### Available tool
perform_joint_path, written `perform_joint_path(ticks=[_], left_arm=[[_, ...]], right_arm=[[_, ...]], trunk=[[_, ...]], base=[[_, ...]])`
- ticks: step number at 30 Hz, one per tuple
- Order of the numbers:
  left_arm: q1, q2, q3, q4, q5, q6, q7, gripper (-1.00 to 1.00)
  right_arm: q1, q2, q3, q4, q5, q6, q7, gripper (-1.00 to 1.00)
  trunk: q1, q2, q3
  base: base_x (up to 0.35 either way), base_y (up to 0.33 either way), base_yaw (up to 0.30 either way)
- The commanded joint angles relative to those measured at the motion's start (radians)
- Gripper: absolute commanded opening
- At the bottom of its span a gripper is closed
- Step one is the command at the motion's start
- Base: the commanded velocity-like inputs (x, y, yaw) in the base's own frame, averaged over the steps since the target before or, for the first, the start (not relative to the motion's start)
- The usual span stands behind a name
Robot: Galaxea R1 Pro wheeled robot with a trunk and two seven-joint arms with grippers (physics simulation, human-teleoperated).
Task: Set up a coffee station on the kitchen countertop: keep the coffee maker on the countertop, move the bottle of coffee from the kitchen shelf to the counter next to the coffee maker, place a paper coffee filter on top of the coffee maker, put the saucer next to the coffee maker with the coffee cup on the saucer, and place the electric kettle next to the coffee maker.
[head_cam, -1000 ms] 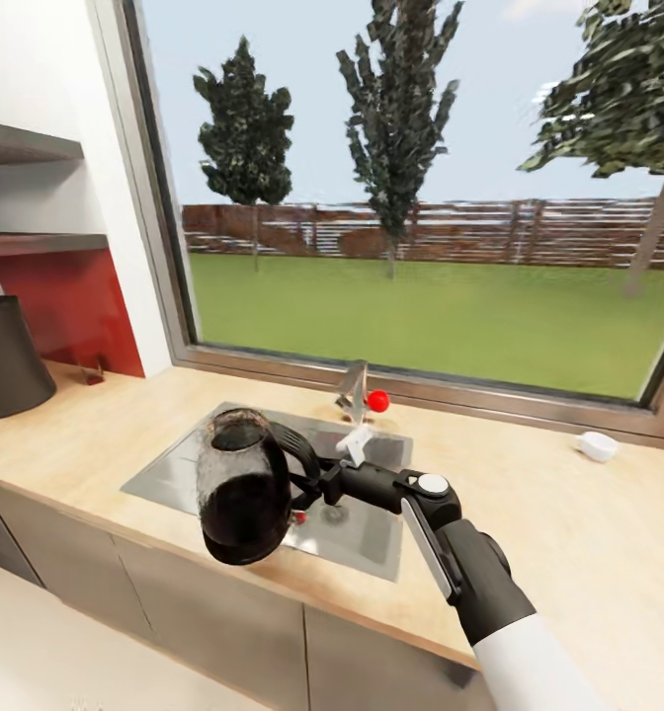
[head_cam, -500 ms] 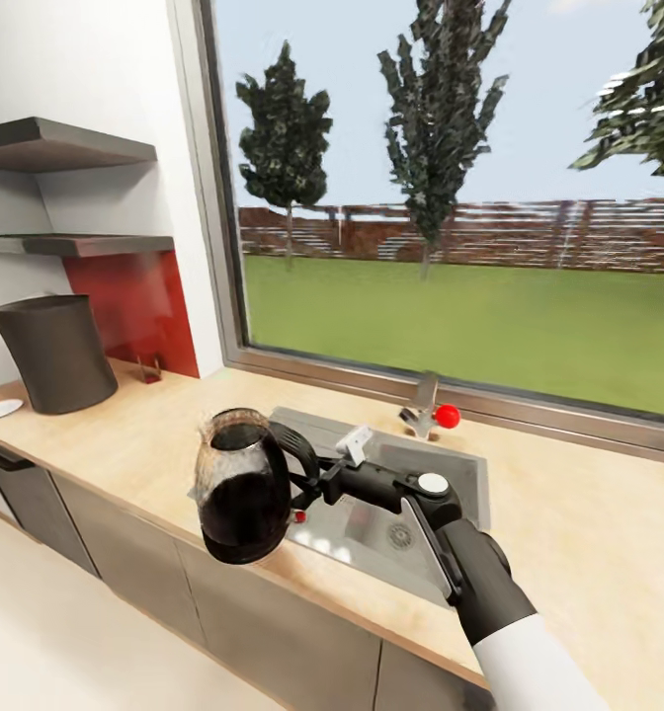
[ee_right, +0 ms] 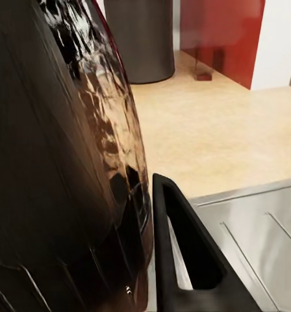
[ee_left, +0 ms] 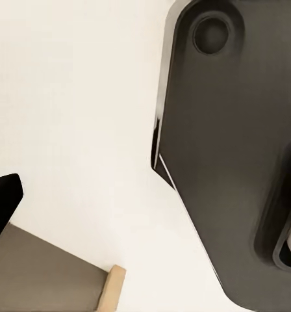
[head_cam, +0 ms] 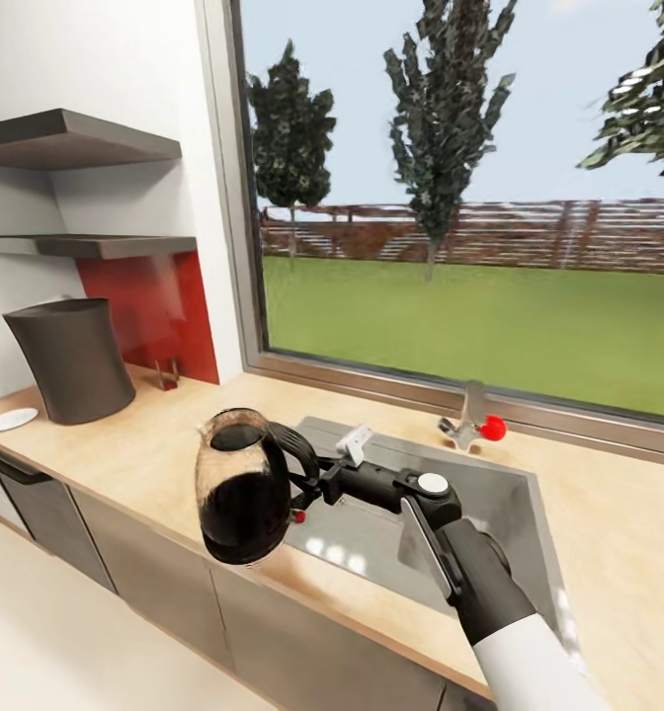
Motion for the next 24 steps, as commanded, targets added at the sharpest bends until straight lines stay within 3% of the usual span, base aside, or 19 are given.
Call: perform_joint_path(ticks=[1,24], left_arm=[[0.0,0.0,0.008,0.0,-0.01,-0.003,0.001,1.0],[0.0,0.0,0.008,0.0,-0.01,-0.004,0.001,1.0]], right_arm=[[-0.001,0.001,-0.001,-0.001,-0.005,0.008,0.003,-1.0],[-0.001,0.001,-0.002,0.008,-0.004,0.007,0.002,-1.0]], trunk=[[0.001,-0.001,-0.001],[0.001,-0.001,-0.001]], base=[[0.168,0.319,0.0],[0.221,0.269,0.0]])
